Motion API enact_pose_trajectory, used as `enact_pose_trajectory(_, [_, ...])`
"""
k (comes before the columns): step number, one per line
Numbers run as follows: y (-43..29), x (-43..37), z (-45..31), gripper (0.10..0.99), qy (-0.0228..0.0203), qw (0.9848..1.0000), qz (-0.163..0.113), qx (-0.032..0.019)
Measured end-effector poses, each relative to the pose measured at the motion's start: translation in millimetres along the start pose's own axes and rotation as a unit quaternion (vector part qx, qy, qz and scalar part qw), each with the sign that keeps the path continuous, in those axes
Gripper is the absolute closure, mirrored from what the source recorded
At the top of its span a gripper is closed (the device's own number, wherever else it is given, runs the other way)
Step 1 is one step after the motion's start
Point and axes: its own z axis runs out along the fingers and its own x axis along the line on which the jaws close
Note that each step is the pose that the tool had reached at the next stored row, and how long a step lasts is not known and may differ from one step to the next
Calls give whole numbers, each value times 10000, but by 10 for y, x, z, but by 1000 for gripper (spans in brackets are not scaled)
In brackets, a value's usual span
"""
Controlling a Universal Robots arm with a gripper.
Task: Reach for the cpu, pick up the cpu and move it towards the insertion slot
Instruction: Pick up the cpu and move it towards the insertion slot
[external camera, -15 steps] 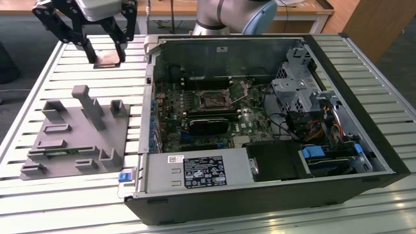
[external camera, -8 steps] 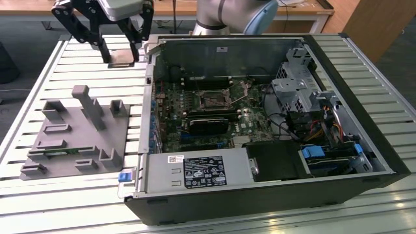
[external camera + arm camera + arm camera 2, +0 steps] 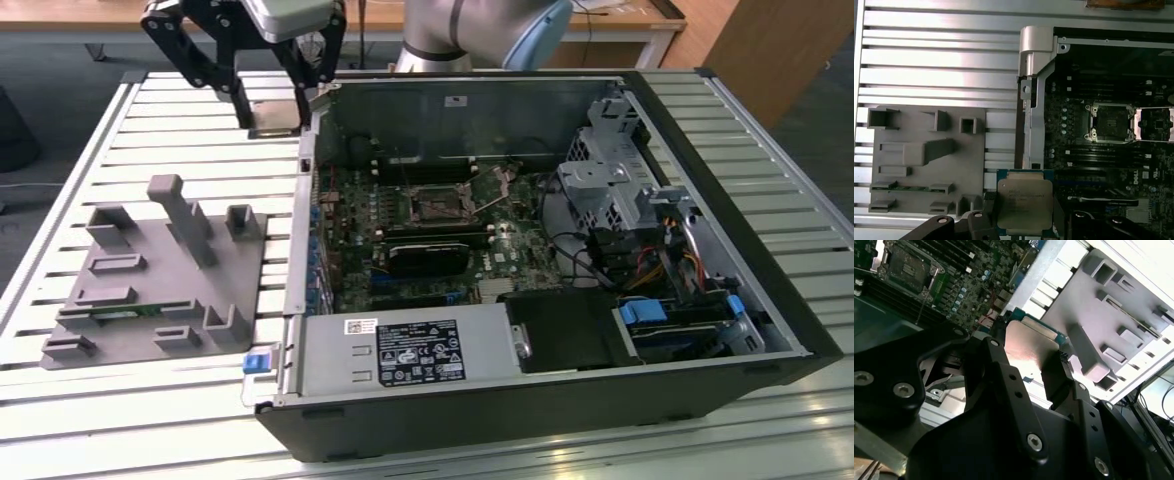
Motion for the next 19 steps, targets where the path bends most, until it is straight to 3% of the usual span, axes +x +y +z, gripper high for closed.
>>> enact_pose_trajectory(9, [24, -203, 1, 553, 0, 10000, 0, 0])
enact_pose_trajectory(19, [153, -493, 7, 553, 0, 10000, 0, 0])
